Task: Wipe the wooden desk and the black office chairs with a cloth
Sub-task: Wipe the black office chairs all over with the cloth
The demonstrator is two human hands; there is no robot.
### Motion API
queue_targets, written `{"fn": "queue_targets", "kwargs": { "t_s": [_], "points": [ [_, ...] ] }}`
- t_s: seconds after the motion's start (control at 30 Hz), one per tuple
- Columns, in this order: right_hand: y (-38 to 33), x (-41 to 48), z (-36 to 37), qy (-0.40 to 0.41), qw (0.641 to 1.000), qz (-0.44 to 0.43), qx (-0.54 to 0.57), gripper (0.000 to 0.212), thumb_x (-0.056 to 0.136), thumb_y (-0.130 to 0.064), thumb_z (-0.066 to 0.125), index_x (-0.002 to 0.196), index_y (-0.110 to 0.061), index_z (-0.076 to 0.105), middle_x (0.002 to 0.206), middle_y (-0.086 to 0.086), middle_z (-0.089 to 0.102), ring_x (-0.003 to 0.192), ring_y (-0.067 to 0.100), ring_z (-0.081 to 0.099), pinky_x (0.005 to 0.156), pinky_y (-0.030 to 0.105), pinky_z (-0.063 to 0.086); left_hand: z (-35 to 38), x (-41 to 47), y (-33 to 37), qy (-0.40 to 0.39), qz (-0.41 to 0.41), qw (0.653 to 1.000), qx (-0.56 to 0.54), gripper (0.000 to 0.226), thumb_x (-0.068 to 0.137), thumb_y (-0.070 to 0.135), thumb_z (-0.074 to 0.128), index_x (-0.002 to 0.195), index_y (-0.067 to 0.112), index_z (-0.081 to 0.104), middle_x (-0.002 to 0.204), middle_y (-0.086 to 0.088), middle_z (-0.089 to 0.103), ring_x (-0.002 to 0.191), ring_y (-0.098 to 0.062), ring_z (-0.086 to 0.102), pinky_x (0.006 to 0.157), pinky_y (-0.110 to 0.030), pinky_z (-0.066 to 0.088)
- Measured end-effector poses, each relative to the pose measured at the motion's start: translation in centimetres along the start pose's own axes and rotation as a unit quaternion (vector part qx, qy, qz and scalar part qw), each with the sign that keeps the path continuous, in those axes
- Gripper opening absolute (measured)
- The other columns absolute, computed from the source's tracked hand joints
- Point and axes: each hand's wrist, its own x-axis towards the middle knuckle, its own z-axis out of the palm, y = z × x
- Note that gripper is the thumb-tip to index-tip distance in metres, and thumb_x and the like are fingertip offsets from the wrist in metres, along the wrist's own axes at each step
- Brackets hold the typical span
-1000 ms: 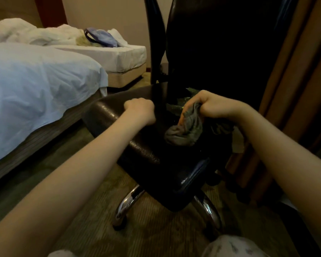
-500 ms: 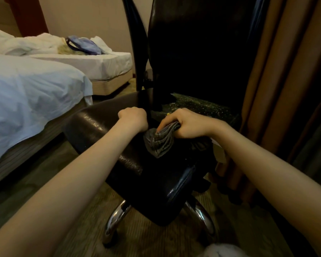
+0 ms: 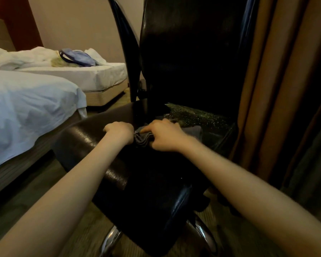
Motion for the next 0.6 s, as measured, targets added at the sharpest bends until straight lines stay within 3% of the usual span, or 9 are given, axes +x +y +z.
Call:
{"fn": "queue_targets", "kwargs": {
  "t_s": [0.07, 0.17, 0.23, 0.37, 0.47, 0.53, 0.6],
  "points": [
    [0.0, 0.0, 0.9, 0.042, 0.997, 0.039, -0.051, 0.054, 0.086, -0.018, 0.057, 0.135, -0.036, 0.046, 0.133, 0.002, 0.049, 0.124, 0.029, 0.043, 0.099, 0.052, 0.039, -0.5, 0.5, -0.1, 0.001, -0.004, 1.0, 0.02, 0.042, 0.095, 0.017, 0.048, 0.135, 0.005, 0.043, 0.135, -0.017, 0.046, 0.123, -0.037, 0.045, 0.102, -0.048, 0.038],
    [2.4, 1.2, 0.4, 0.063, 0.991, 0.106, -0.054, 0.05, 0.088, -0.018, 0.054, 0.135, -0.031, 0.047, 0.132, 0.005, 0.048, 0.124, 0.032, 0.042, 0.097, 0.053, 0.041, -0.8, 1.1, -0.6, -0.004, -0.011, 0.999, 0.03, 0.06, 0.091, 0.045, 0.054, 0.136, 0.008, 0.042, 0.138, -0.015, 0.045, 0.126, -0.035, 0.043, 0.104, -0.047, 0.038],
    [3.9, 2.4, 0.2, 0.064, 0.985, 0.151, -0.052, 0.046, 0.088, -0.018, 0.053, 0.133, -0.027, 0.051, 0.13, 0.007, 0.051, 0.121, 0.033, 0.046, 0.095, 0.051, 0.043, -0.6, 1.4, -0.9, -0.001, -0.015, 1.0, 0.022, 0.065, 0.088, 0.053, 0.054, 0.135, 0.009, 0.043, 0.137, -0.014, 0.046, 0.126, -0.035, 0.044, 0.103, -0.046, 0.038],
    [5.6, 3.6, -1.8, 0.113, 0.969, 0.188, 0.114, 0.044, 0.091, -0.014, 0.05, 0.134, -0.021, 0.051, 0.125, 0.01, 0.058, 0.112, 0.029, 0.055, 0.085, 0.036, 0.05, -0.7, 1.7, -1.3, 0.01, -0.015, 1.0, -0.003, 0.065, 0.084, 0.053, 0.06, 0.13, 0.009, 0.047, 0.132, -0.013, 0.05, 0.122, -0.034, 0.047, 0.101, -0.046, 0.039],
    [5.2, 4.2, -3.3, 0.151, 0.961, 0.173, 0.154, 0.043, 0.089, -0.012, 0.051, 0.13, -0.024, 0.055, 0.117, 0.004, 0.062, 0.106, 0.022, 0.057, 0.075, 0.026, 0.045, -1.3, 2.2, -1.6, 0.032, -0.003, 0.999, -0.023, 0.05, 0.084, 0.04, 0.066, 0.123, 0.011, 0.052, 0.127, -0.012, 0.053, 0.119, -0.033, 0.05, 0.099, -0.047, 0.042],
    [3.6, 4.4, -2.5, 0.123, 0.972, 0.126, 0.157, 0.042, 0.088, -0.01, 0.053, 0.126, -0.026, 0.058, 0.115, 0.001, 0.063, 0.106, 0.02, 0.058, 0.079, 0.027, 0.048, -1.4, 2.6, -1.8, 0.044, 0.01, 0.998, -0.04, 0.043, 0.085, 0.031, 0.066, 0.121, 0.011, 0.052, 0.125, -0.012, 0.053, 0.117, -0.033, 0.05, 0.097, -0.047, 0.042],
    [2.0, 4.5, -0.3, 0.073, 0.991, 0.072, 0.088, 0.044, 0.085, -0.011, 0.054, 0.125, -0.029, 0.059, 0.12, 0.002, 0.061, 0.112, 0.023, 0.055, 0.088, 0.036, 0.049, -1.1, 3.3, -2.0, 0.038, 0.011, 0.998, -0.055, 0.043, 0.084, 0.027, 0.068, 0.12, 0.009, 0.053, 0.123, -0.013, 0.054, 0.116, -0.035, 0.05, 0.098, -0.048, 0.042]
  ]
}}
